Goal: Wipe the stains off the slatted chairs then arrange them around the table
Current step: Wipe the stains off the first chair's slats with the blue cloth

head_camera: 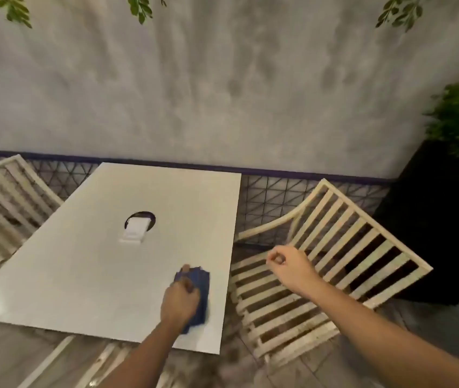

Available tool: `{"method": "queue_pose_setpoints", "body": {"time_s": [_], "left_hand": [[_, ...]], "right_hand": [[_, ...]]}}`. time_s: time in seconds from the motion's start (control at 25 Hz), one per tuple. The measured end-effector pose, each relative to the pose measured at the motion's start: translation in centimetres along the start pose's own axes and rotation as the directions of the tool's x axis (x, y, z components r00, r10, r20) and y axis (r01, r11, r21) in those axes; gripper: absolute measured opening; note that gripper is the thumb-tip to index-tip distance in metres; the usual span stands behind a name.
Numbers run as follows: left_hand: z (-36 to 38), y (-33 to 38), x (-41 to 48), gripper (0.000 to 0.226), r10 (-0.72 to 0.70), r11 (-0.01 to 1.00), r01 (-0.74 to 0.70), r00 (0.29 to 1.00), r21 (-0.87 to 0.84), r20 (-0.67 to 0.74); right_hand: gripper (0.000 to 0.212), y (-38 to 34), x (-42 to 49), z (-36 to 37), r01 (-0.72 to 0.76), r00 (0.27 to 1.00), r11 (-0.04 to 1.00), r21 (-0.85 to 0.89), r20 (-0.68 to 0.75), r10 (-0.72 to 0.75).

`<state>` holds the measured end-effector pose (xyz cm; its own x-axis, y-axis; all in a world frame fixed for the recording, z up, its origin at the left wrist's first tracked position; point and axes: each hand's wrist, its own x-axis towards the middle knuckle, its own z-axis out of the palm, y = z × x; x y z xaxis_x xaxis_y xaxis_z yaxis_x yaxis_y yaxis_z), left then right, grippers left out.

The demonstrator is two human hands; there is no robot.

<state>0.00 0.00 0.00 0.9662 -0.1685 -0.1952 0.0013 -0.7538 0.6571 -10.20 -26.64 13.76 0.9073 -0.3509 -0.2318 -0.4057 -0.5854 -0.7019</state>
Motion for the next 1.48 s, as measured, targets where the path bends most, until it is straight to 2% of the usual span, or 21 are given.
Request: {"method": "queue_pose_setpoints", "body": {"time_s": [0.08,0.2,0.32,0.48,0.6,0.72,0.8,0.92,1.08,1.2,1.28,1.36,1.48], "left_hand": [[1.0,-2.7,1.2,0.005,-0.059,0.998,0.059,0.998,0.029,0.008],[2.9,-6.6,2.9,0.033,-0.218,0.964,0.206,0.974,0.166,0.06],[4.0,-7.7,3.7,0.048,-0.302,0.937,0.274,0.947,0.218,0.108],[3.9,-6.9,4.6,0.043,-0.401,0.914,0.404,0.911,-0.018,0.095],[3.1,-5.8,4.8,0.032,-0.413,0.899,0.426,0.902,-0.103,0.125],[2.7,-4.5,3.9,0.024,-0.376,0.875,0.406,0.913,-0.262,0.159],[2.6,-3.5,2.7,0.021,-0.339,0.805,0.399,0.917,-0.439,0.211],[2.5,-0.9,0.2,0.02,-0.219,0.696,0.384,0.918,-0.607,0.33],[3.8,3.4,-3.8,0.016,-0.014,0.771,0.306,0.885,-0.559,0.466],[4.9,6.0,-6.2,0.017,0.125,0.82,0.226,0.826,-0.526,0.55],[5.1,7.6,-7.2,0.019,0.167,0.814,0.227,0.79,-0.535,0.59],[5.2,9.2,-7.8,0.018,0.165,0.813,0.239,0.779,-0.53,0.605],[6.4,11.4,-8.5,0.015,0.146,0.826,0.214,0.813,-0.522,0.564]], "right_hand": [[0.006,1.0,0.3,2.8,-0.097,0.992,0.991,0.093,0.085,0.089],[0.014,2.2,-0.3,7.1,-0.215,0.958,0.968,0.13,0.22,0.183],[0.017,2.2,-0.7,9.2,-0.302,0.942,0.938,0.168,0.205,0.266],[0.013,2.5,-1.9,9.8,-0.421,0.903,0.867,0.266,0.217,0.371],[0.016,2.8,-3.1,9.4,-0.521,0.851,0.783,0.34,0.278,0.446],[0.016,3.6,-4.0,9.0,-0.577,0.815,0.718,0.39,0.33,0.476],[0.015,4.2,-4.6,8.9,-0.586,0.809,0.707,0.397,0.335,0.482],[0.018,5.5,-5.3,8.9,-0.501,0.861,0.815,0.292,0.271,0.432],[0.062,5.7,-6.4,8.9,-0.228,0.966,0.97,0.089,0.149,0.214],[0.079,6.6,-6.6,9.1,-0.08,0.983,0.997,-0.014,0.166,0.082],[0.069,7.9,-6.6,9.0,-0.111,0.98,0.989,0.098,0.178,0.093],[0.05,9.1,-6.7,8.5,-0.157,0.983,0.967,0.202,0.13,0.132],[0.038,11.0,-6.6,7.6,-0.208,0.978,0.912,0.353,0.076,0.194]]}}
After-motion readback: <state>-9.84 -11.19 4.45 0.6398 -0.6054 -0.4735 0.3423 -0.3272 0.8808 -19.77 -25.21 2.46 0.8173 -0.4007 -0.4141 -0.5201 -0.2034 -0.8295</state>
